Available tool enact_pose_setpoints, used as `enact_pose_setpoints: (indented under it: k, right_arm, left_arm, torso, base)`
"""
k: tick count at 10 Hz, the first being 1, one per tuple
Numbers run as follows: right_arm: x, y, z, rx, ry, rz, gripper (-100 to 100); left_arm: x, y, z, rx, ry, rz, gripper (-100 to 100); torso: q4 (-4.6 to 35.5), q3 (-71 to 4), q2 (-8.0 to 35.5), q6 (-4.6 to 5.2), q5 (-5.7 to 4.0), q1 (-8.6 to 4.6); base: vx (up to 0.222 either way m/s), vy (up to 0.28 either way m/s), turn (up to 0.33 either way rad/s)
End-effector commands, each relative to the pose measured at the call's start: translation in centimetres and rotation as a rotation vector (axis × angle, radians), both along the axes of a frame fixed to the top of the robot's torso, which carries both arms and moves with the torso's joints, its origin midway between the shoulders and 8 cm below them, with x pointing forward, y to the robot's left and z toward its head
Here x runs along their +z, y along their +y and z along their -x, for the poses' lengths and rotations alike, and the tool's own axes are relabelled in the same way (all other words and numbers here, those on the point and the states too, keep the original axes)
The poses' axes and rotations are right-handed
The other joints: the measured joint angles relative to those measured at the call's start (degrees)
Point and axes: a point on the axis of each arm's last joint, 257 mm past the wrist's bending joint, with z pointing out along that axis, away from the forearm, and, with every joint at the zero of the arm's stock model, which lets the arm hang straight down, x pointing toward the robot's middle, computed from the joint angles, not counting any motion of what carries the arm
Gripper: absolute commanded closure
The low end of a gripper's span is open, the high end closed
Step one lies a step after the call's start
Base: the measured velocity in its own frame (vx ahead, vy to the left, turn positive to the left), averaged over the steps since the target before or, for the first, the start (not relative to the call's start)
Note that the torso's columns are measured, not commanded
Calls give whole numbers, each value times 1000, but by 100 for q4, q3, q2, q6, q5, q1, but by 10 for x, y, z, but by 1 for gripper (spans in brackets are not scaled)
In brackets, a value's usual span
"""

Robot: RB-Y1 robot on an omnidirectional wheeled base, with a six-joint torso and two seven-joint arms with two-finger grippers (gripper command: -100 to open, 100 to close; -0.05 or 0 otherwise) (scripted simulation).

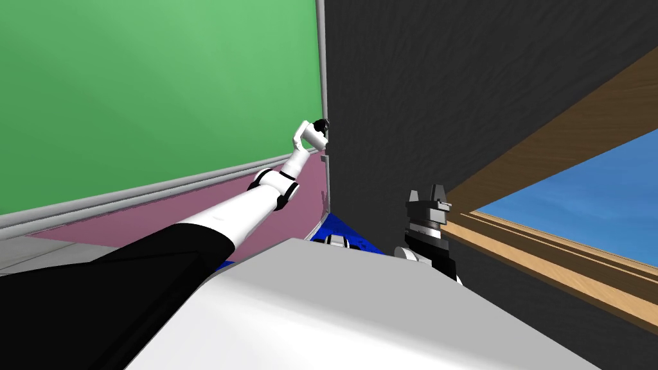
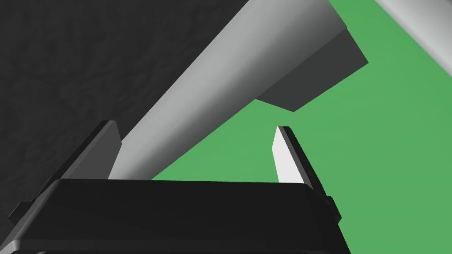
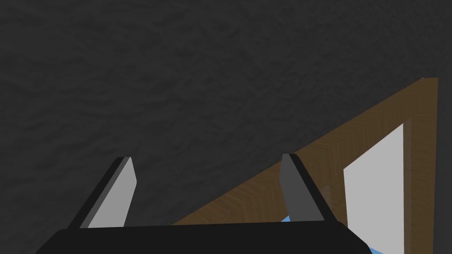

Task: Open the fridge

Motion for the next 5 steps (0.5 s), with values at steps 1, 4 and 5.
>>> enact_pose_setpoints:
  k: [1, 4, 5]
  right_arm:
    - [0, 0, 0, 0, 0, 0, 0]
    - [0, 0, 0, 0, 0, 0, 0]
    - [0, 0, 0, 0, 0, 0, 0]
  left_arm:
    - [5, -8, 2, 12, 20, -51, -100]
    - [4, -7, 2, 10, 16, -41, 100]
    - [5, -39, 7, -47, 15, -39, 100]
  torso:
    - [3, 6, 9, 0, -1, -4]
    - [2, 4, 5, 0, -4, -13]
    - [1, 3, 4, 0, -3, -9]
  base:
    - [-7, 46, -75]
    - [-1, 7, -6]
    - [-183, 23, -75]
